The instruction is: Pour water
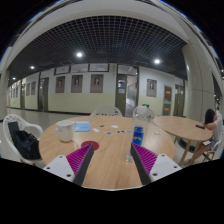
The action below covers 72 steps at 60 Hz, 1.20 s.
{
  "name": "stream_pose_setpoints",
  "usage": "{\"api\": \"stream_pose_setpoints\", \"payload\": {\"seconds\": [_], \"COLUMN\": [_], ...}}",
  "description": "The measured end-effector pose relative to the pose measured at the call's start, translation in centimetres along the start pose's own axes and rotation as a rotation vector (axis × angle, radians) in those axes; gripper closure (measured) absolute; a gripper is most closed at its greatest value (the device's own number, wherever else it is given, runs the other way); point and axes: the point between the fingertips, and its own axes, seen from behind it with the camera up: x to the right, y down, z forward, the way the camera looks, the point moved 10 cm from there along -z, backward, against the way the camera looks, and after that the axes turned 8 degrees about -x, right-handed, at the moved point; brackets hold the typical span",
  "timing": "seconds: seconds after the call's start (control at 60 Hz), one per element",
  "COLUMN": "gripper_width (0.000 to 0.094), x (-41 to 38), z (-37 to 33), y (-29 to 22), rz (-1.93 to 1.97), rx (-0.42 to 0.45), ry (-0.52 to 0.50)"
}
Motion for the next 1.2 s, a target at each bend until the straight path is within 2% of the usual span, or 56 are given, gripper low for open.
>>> {"api": "stream_pose_setpoints", "payload": {"seconds": [0.183, 0.283, 0.417, 0.433, 0.5, 0.517, 0.633, 0.733, 0.817, 0.917, 1.083, 1.2], "gripper_width": [0.0137, 0.0138, 0.0155, 0.0169, 0.0397, 0.043, 0.054, 0.0588, 0.0588, 0.059, 0.0592, 0.0592], "x": [5.0, 7.5, 8.5, 9.3, 9.4, 9.4, 9.6, 9.6, 9.4, 7.6, 0.9, -5.8], "z": [5.1, 8.8, 12.9, 13.8, 15.3, 15.5, 16.0, 16.1, 15.7, 14.5, 13.1, 15.6], "y": [-1.0, -1.2, -1.8, -1.6, -1.6, -1.6, -1.2, -1.2, -1.6, -3.9, -10.8, -13.0], "rz": [-0.03, -0.006, 0.03, 0.034, 0.051, 0.056, 0.082, 0.097, 0.076, -0.107, -0.675, -1.084], "rx": [0.043, 0.03, 0.044, 0.046, 0.032, 0.03, 0.07, 0.077, 0.049, 0.054, 0.091, 0.076], "ry": [0.089, 0.133, 0.155, 0.162, 0.169, 0.169, 0.172, 0.176, 0.192, 0.223, 0.292, 0.358]}}
